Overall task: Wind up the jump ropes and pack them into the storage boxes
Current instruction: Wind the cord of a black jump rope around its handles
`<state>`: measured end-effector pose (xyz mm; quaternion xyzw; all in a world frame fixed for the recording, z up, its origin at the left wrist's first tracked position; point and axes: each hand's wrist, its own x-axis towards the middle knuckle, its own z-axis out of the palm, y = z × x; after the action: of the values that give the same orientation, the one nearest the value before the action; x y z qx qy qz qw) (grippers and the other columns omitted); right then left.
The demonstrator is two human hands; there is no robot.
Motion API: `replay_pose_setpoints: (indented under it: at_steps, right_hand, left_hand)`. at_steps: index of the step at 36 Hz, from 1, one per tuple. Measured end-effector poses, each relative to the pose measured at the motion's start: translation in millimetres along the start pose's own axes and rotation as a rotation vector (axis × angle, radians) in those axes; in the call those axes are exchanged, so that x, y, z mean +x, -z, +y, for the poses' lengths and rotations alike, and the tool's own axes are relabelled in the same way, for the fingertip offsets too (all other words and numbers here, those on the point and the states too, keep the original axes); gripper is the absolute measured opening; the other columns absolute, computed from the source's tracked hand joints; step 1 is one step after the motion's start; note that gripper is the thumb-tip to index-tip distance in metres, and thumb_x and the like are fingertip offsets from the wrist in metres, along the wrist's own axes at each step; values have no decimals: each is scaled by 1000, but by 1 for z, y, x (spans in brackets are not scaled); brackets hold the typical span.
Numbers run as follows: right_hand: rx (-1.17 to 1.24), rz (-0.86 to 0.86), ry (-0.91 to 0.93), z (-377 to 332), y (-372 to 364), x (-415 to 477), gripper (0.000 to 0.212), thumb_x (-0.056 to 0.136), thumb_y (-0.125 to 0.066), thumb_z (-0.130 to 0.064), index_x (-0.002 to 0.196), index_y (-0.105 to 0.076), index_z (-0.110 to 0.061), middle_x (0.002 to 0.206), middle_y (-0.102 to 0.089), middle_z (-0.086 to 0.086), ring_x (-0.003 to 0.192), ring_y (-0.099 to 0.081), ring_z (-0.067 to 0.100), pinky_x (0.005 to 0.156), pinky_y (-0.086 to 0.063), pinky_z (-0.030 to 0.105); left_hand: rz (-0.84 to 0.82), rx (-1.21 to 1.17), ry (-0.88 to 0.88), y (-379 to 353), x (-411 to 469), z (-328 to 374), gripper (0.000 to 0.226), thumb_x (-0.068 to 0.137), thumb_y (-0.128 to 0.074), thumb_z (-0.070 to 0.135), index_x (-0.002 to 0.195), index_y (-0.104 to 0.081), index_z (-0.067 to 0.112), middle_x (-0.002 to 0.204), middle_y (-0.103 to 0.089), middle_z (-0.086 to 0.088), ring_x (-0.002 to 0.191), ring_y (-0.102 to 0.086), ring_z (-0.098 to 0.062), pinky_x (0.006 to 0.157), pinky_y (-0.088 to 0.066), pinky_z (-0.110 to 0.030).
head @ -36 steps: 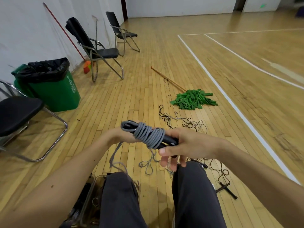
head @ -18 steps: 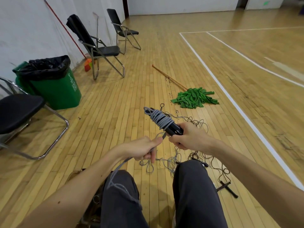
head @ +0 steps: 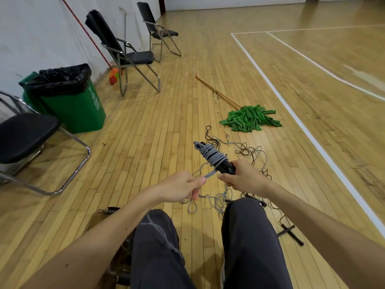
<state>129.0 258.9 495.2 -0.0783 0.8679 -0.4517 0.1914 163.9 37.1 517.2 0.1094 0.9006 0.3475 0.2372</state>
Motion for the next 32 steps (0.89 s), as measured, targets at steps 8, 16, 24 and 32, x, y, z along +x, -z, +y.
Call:
replay_pose_setpoints:
  at_steps: [8,16,24,32]
  right_hand:
    - [-72,79,-91,15,5,6,13,99,-62,-19,97,-55,-8,75,-58,4,57,-51,10,51,-41,22]
    - [-160,25,-160,24,4,3,15,97,-64,-22,94,-55,-10,77,-61,4,60,-53,14,54,-43,24]
    - [-165,-83,-186,22,1,1,16,94,-67,-21,88,-57,-10,67,-61,2,49,-51,13,47,-42,24]
    - [-138,-214,-195,7,-8,-5,15,95,-65,-17,94,-55,-6,69,-58,5,43,-45,12,40,-37,22]
  left_hand:
    - [45,208,-38,1,-10,2,42,105,-45,42,82,-69,16,47,-41,11,42,-35,-7,46,-29,-21]
    - [142,607,-79,6,-21,20,35,101,-51,47,88,-64,18,62,-50,6,54,-45,-11,52,-35,-28]
    - [300,939,-246,21,-21,40,35,103,-44,49,111,-65,23,73,-53,10,67,-53,-11,56,-35,-22]
    - [346,1125,-418,48,-12,58,41,97,-41,58,97,-59,21,71,-44,12,65,-47,-8,51,-24,-19]
